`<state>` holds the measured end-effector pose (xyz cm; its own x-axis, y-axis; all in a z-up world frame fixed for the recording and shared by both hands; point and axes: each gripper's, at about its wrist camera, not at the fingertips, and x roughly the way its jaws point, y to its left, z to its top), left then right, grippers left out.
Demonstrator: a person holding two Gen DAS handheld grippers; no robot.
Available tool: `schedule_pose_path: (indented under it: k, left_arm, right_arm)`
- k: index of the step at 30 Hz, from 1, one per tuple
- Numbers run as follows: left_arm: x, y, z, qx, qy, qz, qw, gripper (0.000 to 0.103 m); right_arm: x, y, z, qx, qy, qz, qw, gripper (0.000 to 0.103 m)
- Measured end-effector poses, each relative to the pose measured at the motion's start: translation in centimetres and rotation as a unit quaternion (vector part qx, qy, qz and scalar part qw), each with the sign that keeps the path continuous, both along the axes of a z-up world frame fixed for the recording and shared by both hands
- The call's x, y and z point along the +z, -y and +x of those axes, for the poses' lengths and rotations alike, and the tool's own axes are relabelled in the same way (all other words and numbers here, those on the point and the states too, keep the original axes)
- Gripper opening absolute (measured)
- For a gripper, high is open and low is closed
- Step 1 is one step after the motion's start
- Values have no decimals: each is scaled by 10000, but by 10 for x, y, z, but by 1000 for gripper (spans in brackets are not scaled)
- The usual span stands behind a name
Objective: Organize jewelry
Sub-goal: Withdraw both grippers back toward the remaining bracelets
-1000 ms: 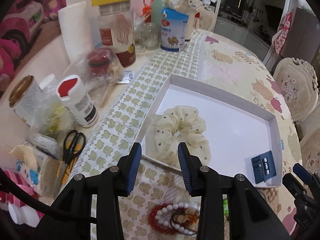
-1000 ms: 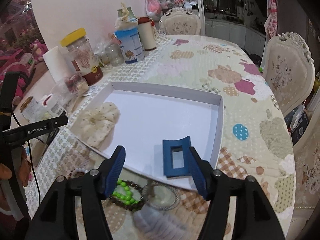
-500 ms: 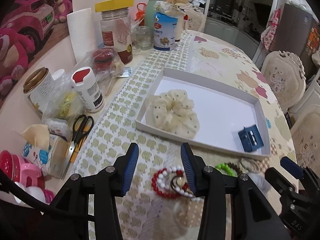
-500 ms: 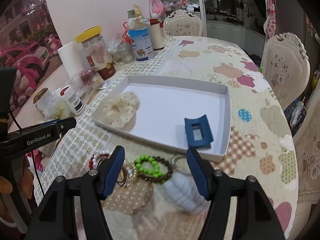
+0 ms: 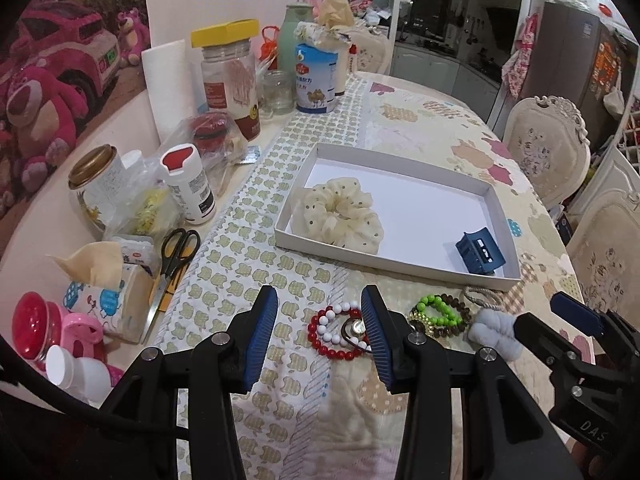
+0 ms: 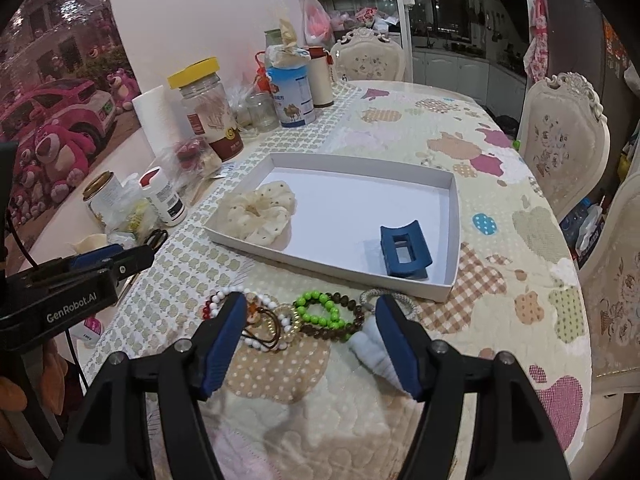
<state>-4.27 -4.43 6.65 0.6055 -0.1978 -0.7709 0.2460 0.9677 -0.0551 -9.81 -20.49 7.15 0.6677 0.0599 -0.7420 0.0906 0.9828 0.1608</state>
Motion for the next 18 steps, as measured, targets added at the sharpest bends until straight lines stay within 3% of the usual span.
schedule_pose_path:
  k: [18]
  left_arm:
    - [1,-11,-25,-113,50,161,9998,33]
  right_arm:
    - [11,-9,-30,-104,140,-112,9998,71]
